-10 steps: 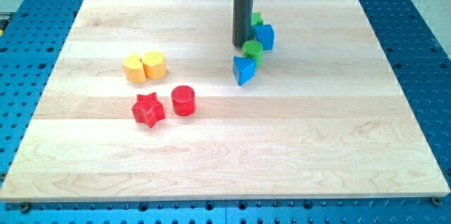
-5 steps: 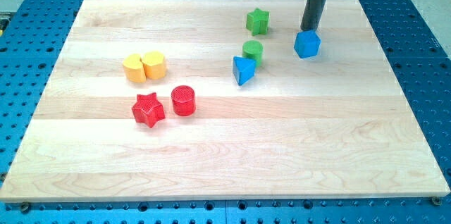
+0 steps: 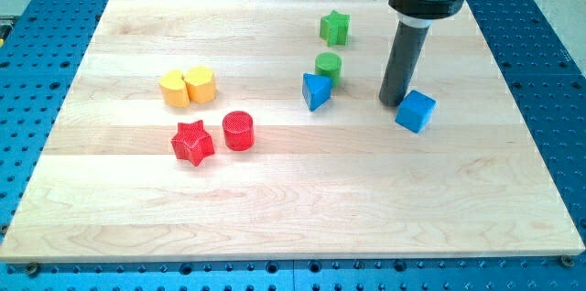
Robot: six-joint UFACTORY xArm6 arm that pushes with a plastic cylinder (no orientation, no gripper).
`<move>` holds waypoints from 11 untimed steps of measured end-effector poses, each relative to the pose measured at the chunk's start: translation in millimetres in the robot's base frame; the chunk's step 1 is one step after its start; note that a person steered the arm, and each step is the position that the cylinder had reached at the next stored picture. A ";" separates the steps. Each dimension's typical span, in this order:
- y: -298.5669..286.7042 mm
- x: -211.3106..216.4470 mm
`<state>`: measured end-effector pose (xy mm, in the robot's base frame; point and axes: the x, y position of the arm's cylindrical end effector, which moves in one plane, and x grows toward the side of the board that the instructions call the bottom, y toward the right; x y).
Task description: Place the green circle diagonally bottom left to the green star
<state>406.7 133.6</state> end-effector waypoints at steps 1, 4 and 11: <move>-37.8 -22.5; -118.0 -39.1; -160.3 -55.6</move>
<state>351.1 -26.7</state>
